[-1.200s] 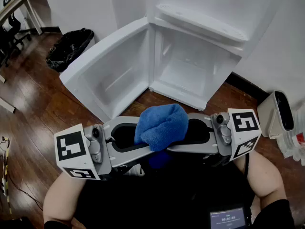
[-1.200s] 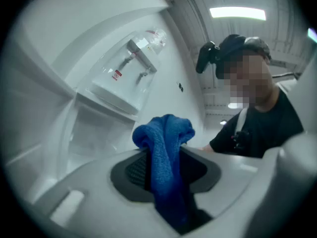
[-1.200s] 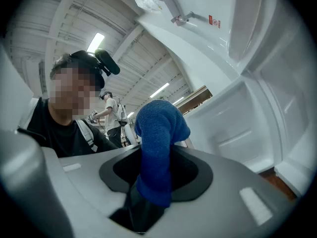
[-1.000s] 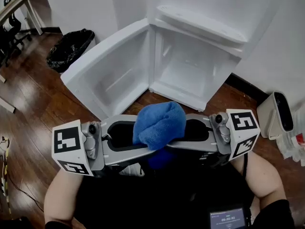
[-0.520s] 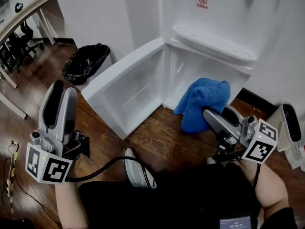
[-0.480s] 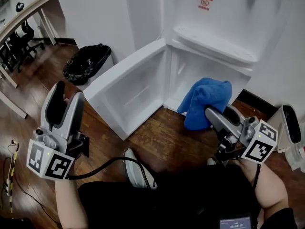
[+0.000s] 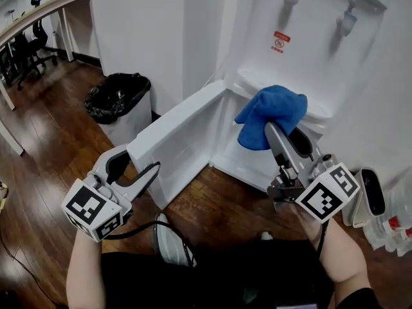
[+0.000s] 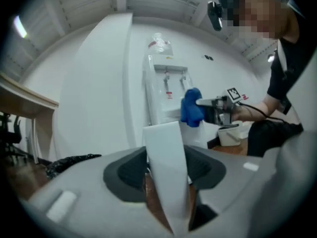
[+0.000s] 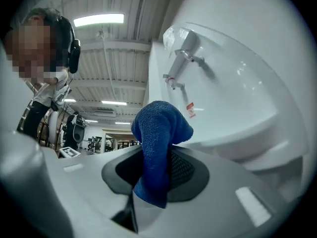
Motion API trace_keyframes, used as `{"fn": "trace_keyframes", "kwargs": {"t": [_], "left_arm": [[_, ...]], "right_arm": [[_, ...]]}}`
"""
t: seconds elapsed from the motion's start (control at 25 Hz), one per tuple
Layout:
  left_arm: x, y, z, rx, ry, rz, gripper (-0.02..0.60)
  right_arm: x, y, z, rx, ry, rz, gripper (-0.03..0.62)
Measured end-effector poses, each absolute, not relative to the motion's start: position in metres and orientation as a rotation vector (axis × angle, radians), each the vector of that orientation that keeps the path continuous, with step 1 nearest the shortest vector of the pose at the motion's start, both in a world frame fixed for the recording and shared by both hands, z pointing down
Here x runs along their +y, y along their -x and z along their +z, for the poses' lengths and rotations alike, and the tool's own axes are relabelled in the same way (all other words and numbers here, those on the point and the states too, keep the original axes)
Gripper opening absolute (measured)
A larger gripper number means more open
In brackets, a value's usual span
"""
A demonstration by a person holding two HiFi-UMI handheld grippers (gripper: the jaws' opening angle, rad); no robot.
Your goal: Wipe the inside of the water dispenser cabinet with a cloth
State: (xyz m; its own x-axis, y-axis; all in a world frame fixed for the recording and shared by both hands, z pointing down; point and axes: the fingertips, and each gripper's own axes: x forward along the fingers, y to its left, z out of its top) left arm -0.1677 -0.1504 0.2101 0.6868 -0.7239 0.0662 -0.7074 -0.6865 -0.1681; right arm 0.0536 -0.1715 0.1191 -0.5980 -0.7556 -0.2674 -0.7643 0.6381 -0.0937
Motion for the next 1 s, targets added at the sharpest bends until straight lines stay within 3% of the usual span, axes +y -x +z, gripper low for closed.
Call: {"fn": "trace_keyframes", "kwargs": {"t": [0.36,0.48,0.68,1.0], "left_arm": [[-0.147,0.159,0.218,1.106,2.714,-0.269,0.243],[-0.149,0.161,0.219,1.093,2.703,-0.242,0.244],[-0.153,0.168,0.220,1.074,2.698,-0.248,0.242],[-0.154,0.169,0.224,1.105,2.692,-0.253,0.240]], "right_arm": [[-0.275,0.047,0.105,2.647,1.666,0.454,0.116],[-0.303,0.054,0.126,2.748,1.761,0.381,0.117],[-0.278,0.083,0.132,3.025,1.479,0.150,0.115],[-0.136,0.175,0.132,3.160,0.856,0.061,0.115]]}}
